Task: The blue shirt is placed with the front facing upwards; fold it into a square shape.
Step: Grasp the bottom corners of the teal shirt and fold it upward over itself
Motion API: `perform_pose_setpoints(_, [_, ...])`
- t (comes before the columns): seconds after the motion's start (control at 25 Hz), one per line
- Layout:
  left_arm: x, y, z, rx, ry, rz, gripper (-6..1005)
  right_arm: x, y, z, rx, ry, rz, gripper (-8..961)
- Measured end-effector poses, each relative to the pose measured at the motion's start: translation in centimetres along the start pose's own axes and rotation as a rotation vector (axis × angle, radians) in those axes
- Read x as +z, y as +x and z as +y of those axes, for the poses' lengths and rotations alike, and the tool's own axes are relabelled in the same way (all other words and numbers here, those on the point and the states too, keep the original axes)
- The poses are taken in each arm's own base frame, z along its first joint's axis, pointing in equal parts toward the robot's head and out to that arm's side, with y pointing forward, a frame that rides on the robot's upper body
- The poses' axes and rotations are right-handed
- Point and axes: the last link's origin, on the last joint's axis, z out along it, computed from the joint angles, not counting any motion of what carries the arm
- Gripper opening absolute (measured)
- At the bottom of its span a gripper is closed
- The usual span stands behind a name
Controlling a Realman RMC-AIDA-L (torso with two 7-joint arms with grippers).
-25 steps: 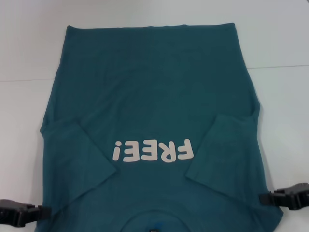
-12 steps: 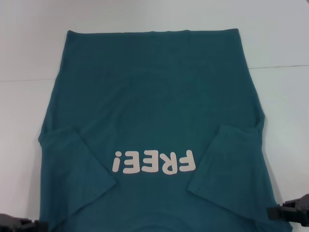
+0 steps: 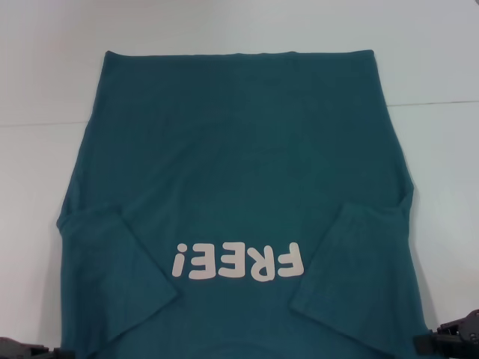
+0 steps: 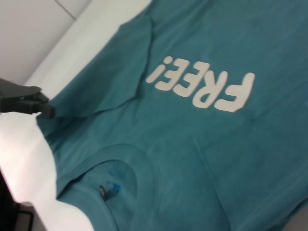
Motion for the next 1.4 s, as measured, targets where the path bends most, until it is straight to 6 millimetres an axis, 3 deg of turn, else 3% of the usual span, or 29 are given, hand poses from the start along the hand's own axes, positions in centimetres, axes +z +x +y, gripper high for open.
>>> perform_pose_setpoints(0.32, [-0.5,0.1,0.1,-0.008,-0.012,0.024,37,-0.3,0.1,0.2,-0.012,-0.013,-0.001,38])
perform_pose_setpoints(0.88, [-0.1,1.8,0.6,0.013,-0.046,0.036,38,-0.2,-1.5,0.2,-0.035,-0.024,-0.025,37])
perform_pose_setpoints(1.4, [-1.6,2.4,0.5,0.018,-0.056,0.145,39,-0.6,-2.9,0.2,-0.056,-0.026,-0.102,34])
